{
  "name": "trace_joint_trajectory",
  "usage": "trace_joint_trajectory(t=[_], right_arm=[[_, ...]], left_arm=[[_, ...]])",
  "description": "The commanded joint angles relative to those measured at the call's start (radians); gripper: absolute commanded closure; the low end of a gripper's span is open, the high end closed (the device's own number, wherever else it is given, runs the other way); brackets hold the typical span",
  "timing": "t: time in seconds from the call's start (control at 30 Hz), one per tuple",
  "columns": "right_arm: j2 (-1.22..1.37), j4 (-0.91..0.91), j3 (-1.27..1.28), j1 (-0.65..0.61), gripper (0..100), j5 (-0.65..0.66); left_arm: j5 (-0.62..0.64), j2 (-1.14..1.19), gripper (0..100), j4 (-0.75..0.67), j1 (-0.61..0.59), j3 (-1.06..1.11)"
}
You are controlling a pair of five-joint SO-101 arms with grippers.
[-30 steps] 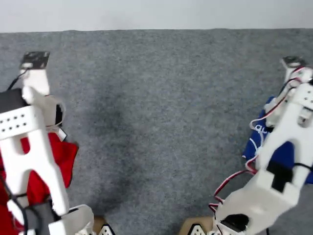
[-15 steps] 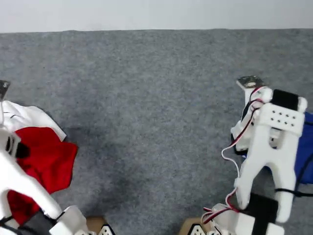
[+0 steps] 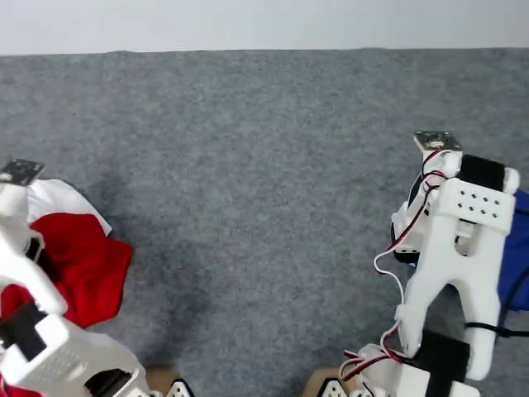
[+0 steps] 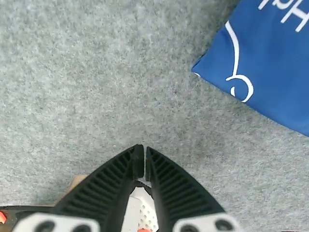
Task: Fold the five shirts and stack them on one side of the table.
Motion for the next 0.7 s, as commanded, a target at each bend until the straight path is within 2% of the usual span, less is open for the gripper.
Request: trace_joint_trajectory(t=[0.0, 0.1, 0.33, 0.5, 0.67], right_arm=[[-0.042, 0.042, -0.005, -0.008, 99.0, -0.015], [-0.042, 0.042, -0.005, -0.008, 99.0, -0.015], [-0.044, 0.044, -0.005, -0.008, 99.0, -0.015], [-0.090, 0.042, -0.005, -0.008, 99.0, -0.014], [-0.136, 0.042, -0.005, -0.008, 99.0, -0.011]], left_arm=[[0.006, -0.086, 100, 0.123, 0.077, -0.154], [0.097, -0.207, 100, 0.190, 0.176, -0.288], [0.385, -0.394, 100, 0.193, 0.474, -0.561], [0.548, -0.351, 100, 0.164, 0.766, -0.611], [0.652, -0.152, 99, 0.157, 1.005, -0.610]])
